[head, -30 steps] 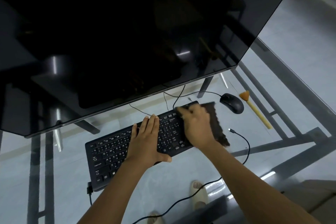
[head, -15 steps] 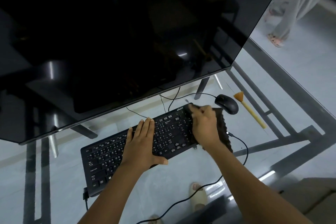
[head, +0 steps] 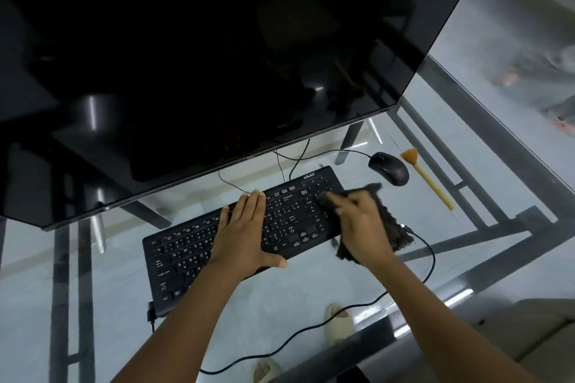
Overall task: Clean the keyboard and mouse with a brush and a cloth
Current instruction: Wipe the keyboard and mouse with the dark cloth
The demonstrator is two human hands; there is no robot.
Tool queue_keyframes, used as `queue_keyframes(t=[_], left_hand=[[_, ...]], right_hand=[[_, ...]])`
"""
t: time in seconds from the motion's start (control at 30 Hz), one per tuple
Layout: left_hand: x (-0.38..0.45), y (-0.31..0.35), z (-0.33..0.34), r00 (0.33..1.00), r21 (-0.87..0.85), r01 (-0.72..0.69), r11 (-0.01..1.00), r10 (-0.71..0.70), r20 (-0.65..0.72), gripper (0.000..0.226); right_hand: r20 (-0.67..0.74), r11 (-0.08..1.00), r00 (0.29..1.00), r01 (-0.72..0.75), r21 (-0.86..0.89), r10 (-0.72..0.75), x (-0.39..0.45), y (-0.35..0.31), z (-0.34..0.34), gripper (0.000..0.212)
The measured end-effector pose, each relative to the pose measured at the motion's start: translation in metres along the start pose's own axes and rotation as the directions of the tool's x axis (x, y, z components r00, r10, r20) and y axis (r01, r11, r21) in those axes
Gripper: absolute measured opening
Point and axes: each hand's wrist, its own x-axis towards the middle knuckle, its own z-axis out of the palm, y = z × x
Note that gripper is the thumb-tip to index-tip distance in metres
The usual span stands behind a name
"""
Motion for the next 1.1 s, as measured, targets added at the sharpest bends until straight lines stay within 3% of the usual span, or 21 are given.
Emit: queue_keyframes(t=[0.03, 0.07, 0.17, 0.2, 0.3, 0.33, 0.43, 0.47, 0.5, 0.53, 0.57, 0.6, 0.63, 0.7, 0.77, 0.83, 0.9, 0.93, 1.03, 1.07, 1.1], left_hand=[[0.0, 0.0, 0.0, 1.0, -0.003, 0.001, 1.0, -0.001, 0.005, 0.137], [-0.001, 0.0, 0.001, 1.0, -0.004, 0.003, 1.0, -0.003, -0.002, 0.137], [0.0, -0.002, 0.001, 1.0, -0.004, 0.005, 1.0, -0.005, -0.012, 0.137], [0.0, -0.002, 0.001, 1.0, -0.006, 0.003, 1.0, -0.003, -0.011, 0.137], [-0.001, -0.001, 0.001, 1.0, -0.017, 0.0, 1.0, 0.0, 0.001, 0.137], [-0.001, -0.001, 0.001, 1.0, -0.018, -0.001, 1.0, 0.001, 0.001, 0.137], [-0.002, -0.002, 0.002, 1.0, -0.01, -0.003, 1.0, 0.002, -0.015, 0.137], [-0.001, -0.002, 0.002, 1.0, -0.014, -0.003, 1.0, 0.002, -0.012, 0.137], [-0.001, -0.003, 0.002, 1.0, -0.017, -0.002, 1.0, 0.002, -0.011, 0.137], [-0.001, -0.002, 0.002, 1.0, -0.018, -0.002, 1.0, 0.002, -0.008, 0.137], [-0.002, -0.002, 0.001, 1.0, -0.017, -0.003, 1.0, 0.003, -0.003, 0.137], [-0.002, -0.002, 0.002, 1.0, -0.016, -0.003, 1.0, 0.003, -0.003, 0.138], [-0.002, -0.002, 0.002, 1.0, -0.015, -0.002, 1.0, 0.002, -0.01, 0.138], [0.0, -0.003, 0.003, 1.0, -0.01, -0.002, 1.0, 0.001, -0.017, 0.137], [0.0, -0.003, 0.003, 1.0, -0.005, -0.007, 1.0, 0.007, -0.016, 0.138], [-0.001, -0.004, 0.004, 1.0, -0.001, -0.006, 1.0, 0.005, -0.018, 0.138], [0.0, -0.004, 0.006, 1.0, -0.001, -0.004, 1.0, 0.004, -0.026, 0.139], [0.0, -0.005, 0.007, 0.999, 0.004, -0.004, 1.0, 0.004, -0.037, 0.139], [0.002, -0.004, 0.006, 0.999, 0.01, 0.001, 1.0, -0.001, -0.038, 0.14], [0.002, -0.004, 0.006, 0.999, 0.003, 0.003, 1.0, -0.003, -0.034, 0.139], [0.002, -0.003, 0.006, 1.0, 0.001, 0.004, 1.0, -0.004, -0.031, 0.139]], right_hand=[[-0.032, 0.996, 0.995, -0.091, 0.022, 0.092, -0.001, -0.001, 0.001, 0.042], [-0.003, 0.996, 0.997, -0.083, 0.017, 0.083, -0.006, -0.01, 0.005, 0.044], [0.203, 0.961, 0.94, 0.278, 0.005, -0.273, -0.033, -0.029, 0.011, 0.045], [0.207, 0.962, 0.942, 0.271, -0.001, -0.265, -0.031, -0.023, 0.007, 0.044], [0.004, 0.998, 0.998, -0.059, -0.014, 0.059, -0.025, -0.01, 0.005, 0.042], [0.007, 0.998, 0.999, -0.053, -0.02, 0.053, -0.027, -0.015, 0.008, 0.042], [0.169, 0.963, 0.948, 0.271, 0.007, -0.268, -0.041, -0.037, 0.011, 0.044], [0.169, 0.958, 0.945, 0.286, -0.003, -0.281, -0.034, -0.033, 0.006, 0.04], [0.107, 0.983, 0.978, 0.182, -0.017, -0.179, -0.025, -0.024, 0.003, 0.035], [-0.005, 1.0, 1.0, -0.019, -0.008, 0.019, -0.014, -0.015, 0.002, 0.031], [-0.078, 0.973, 0.97, -0.231, 0.015, 0.231, -0.008, -0.01, 0.003, 0.03], [-0.118, 0.944, 0.937, -0.328, 0.034, 0.33, -0.005, -0.012, 0.007, 0.031], [-0.12, 0.954, 0.946, -0.3, 0.014, 0.3, -0.005, -0.022, 0.013, 0.033], [0.033, 0.999, 0.999, -0.023, -0.048, 0.025, -0.015, -0.044, 0.023, 0.035], [0.106, 0.989, 0.986, 0.137, -0.052, -0.131, -0.007, -0.039, 0.016, 0.033], [-0.016, 0.994, 0.994, -0.105, -0.029, 0.105, 0.013, -0.028, 0.013, 0.031], [-0.126, 0.932, 0.925, -0.363, -0.01, 0.359, 0.028, -0.026, 0.015, 0.031], [-0.127, 0.936, 0.93, -0.35, -0.03, 0.344, 0.032, -0.033, 0.02, 0.031], [-0.003, 0.992, 1.0, -0.018, -0.129, 0.018, 0.031, -0.046, 0.028, 0.032], [0.015, 0.991, 1.0, 0.024, -0.134, -0.022, 0.039, -0.038, 0.024, 0.031], [0.002, 0.991, 0.999, -0.051, -0.122, 0.052, 0.047, -0.03, 0.019, 0.029]])
